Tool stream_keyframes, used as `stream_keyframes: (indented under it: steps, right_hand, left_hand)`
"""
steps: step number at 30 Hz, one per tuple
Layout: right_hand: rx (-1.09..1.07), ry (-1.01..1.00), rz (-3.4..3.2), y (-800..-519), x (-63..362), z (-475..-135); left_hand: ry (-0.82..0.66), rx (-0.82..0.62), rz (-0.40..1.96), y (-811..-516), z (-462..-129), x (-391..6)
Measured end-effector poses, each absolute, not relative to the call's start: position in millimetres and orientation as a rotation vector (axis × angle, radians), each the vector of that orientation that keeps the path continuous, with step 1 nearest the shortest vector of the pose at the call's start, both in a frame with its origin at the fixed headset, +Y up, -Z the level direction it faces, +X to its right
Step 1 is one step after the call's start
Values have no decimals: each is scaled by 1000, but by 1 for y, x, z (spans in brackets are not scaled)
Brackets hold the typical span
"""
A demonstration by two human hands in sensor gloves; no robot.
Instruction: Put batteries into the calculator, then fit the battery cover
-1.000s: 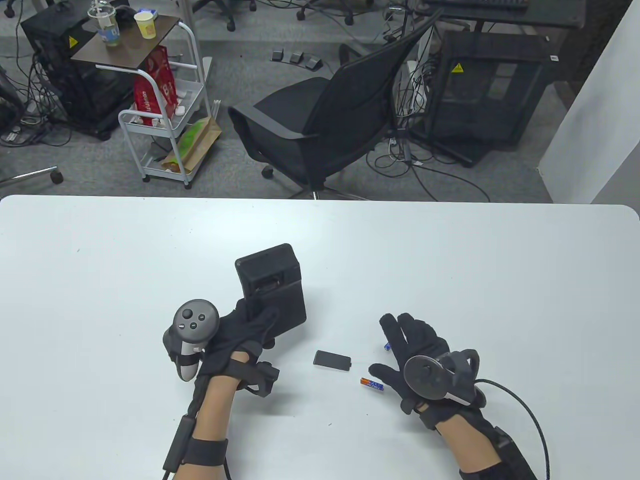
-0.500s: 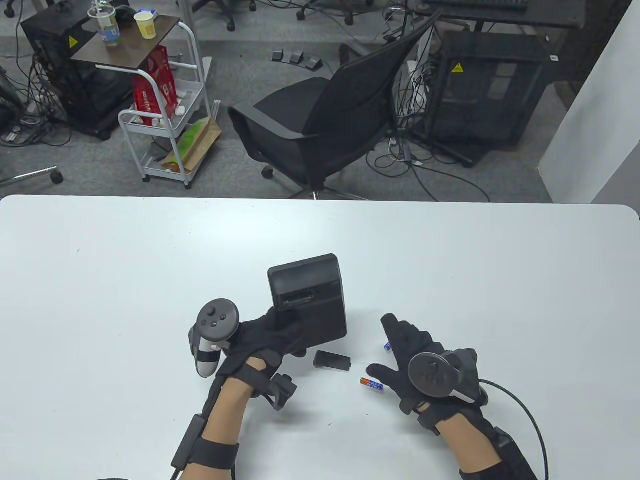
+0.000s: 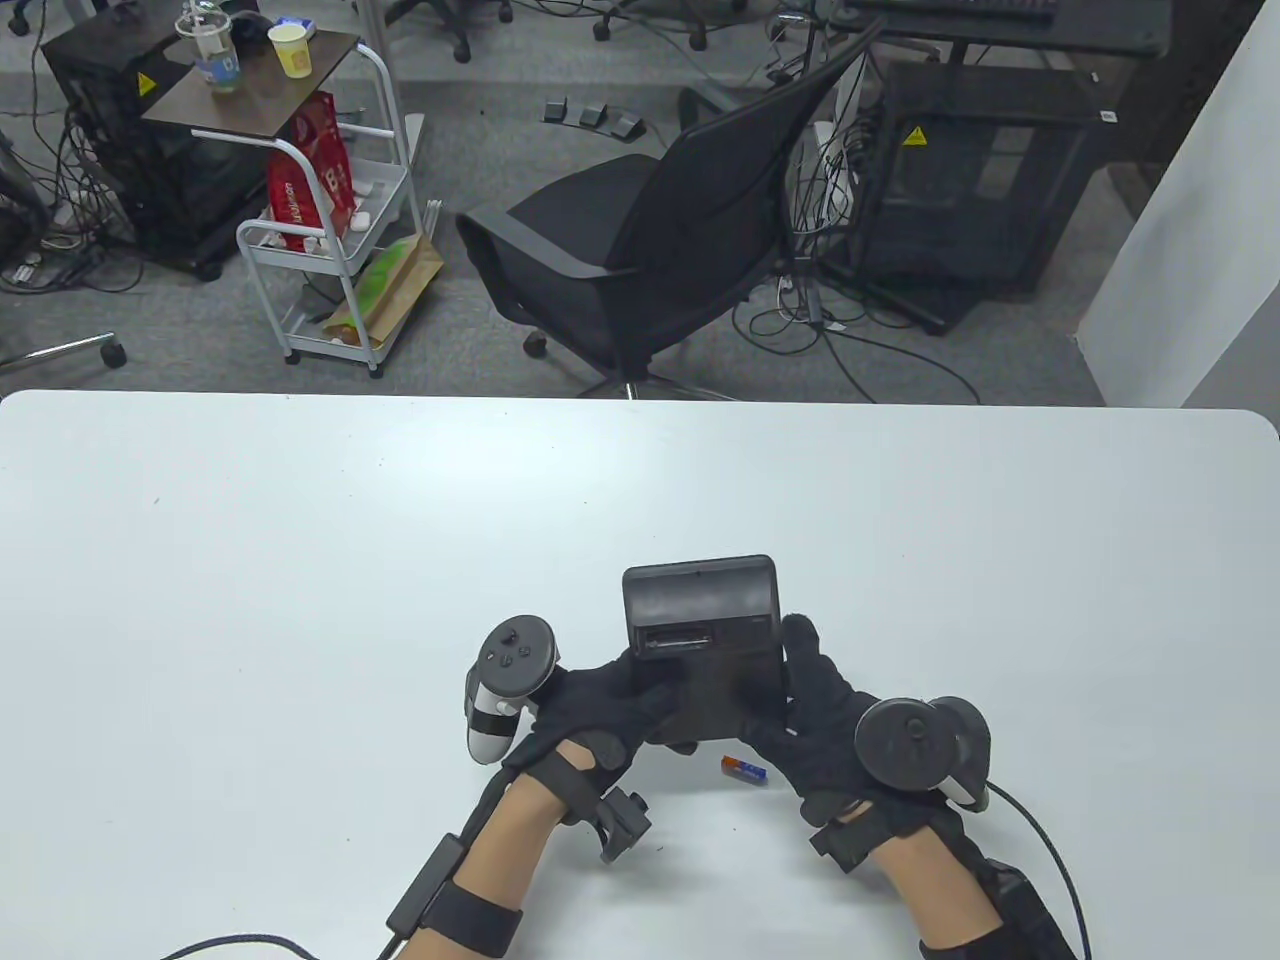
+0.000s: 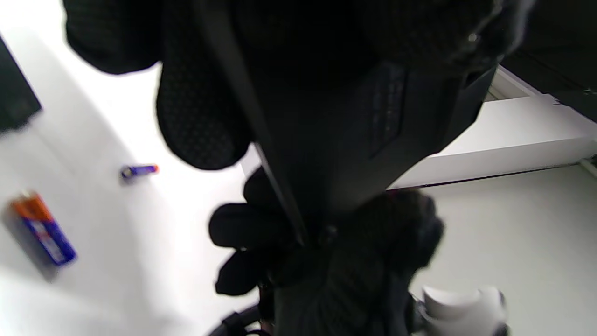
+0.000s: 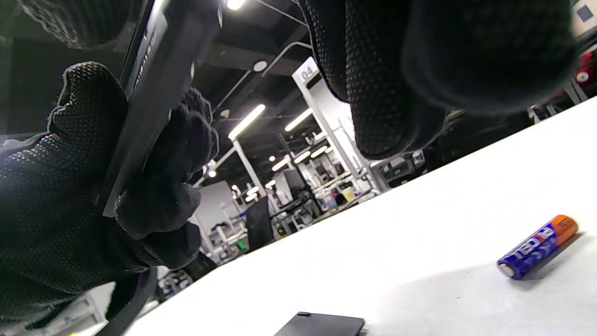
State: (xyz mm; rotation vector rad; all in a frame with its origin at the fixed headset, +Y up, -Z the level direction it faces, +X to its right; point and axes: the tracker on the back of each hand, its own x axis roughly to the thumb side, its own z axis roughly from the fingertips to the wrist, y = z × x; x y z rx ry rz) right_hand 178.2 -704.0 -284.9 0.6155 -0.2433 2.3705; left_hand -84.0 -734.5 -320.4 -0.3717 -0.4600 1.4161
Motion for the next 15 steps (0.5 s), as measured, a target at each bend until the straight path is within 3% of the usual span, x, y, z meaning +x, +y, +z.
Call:
stream_keyframes:
  steps: [9,15]
  right_hand:
    - [623,-247,2271,-702,180,-285]
    - [602,-222,2039,-700,181,-286]
  left_hand:
    - [-434,-455,1470,-745,-315,-71]
    - [-396,-381,1397,-744,-314,-72]
